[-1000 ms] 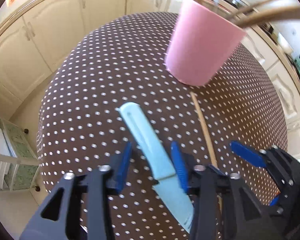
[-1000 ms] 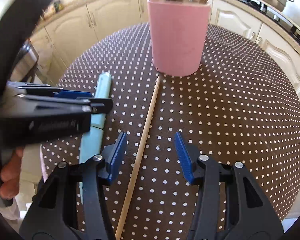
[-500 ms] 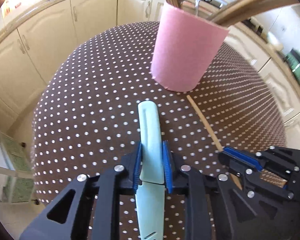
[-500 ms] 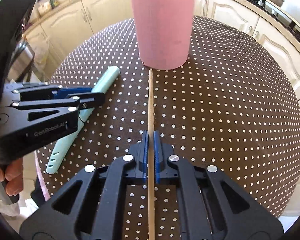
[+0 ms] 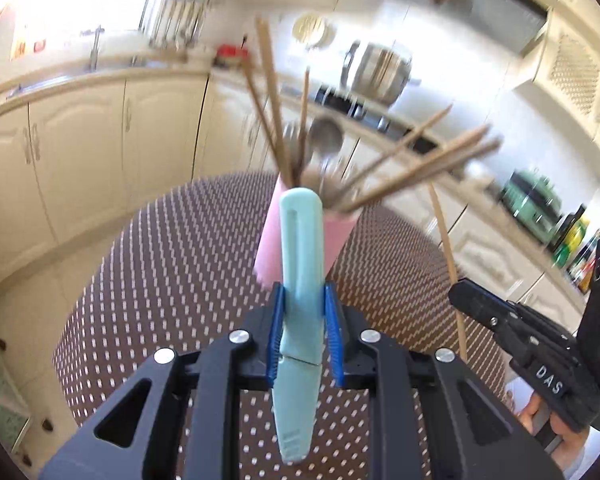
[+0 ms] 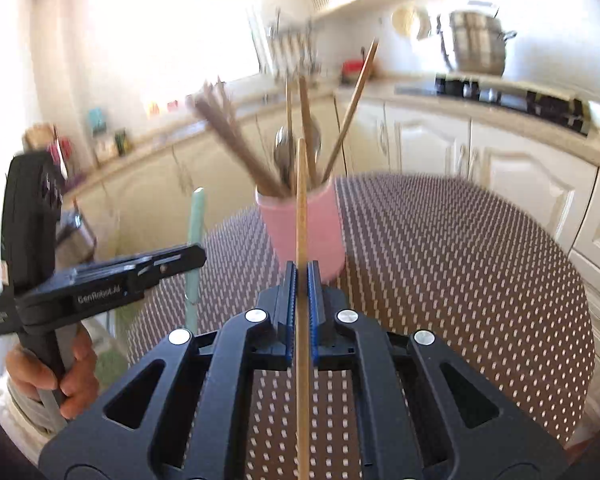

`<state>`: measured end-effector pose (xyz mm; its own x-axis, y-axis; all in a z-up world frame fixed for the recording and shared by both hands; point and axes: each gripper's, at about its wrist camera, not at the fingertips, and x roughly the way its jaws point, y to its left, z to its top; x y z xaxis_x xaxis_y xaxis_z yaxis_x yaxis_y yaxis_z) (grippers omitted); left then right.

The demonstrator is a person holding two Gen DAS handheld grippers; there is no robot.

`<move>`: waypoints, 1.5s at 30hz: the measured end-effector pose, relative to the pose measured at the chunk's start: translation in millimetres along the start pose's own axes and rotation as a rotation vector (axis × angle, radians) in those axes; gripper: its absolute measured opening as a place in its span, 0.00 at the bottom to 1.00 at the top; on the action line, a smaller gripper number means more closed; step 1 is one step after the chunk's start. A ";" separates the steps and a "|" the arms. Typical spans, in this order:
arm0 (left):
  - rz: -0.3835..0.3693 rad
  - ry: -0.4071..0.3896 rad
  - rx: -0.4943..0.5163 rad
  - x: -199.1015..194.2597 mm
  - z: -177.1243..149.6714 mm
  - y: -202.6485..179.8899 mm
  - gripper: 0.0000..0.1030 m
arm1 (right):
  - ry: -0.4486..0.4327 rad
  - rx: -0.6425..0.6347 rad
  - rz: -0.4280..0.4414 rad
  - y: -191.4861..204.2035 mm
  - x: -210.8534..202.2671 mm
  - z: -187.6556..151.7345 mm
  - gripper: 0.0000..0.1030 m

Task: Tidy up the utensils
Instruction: 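Lift the knife and chopstick up over the pink cup and lower them in, then open the left tool releasing the knife while the right tool releases the chopstick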

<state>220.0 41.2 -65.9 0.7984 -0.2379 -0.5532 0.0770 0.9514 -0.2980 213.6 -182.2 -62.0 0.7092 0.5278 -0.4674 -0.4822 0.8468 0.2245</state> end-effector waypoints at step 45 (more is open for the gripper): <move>-0.074 -0.272 0.084 48.3 121.0 -31.1 0.19 | -0.621 0.042 0.014 -20.3 71.7 118.3 0.06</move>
<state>328.4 23.7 10.8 0.9186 -0.2573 -0.2998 0.1814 0.9489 -0.2584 335.0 -153.7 1.1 0.8757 0.4683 0.1174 -0.4820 0.8347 0.2665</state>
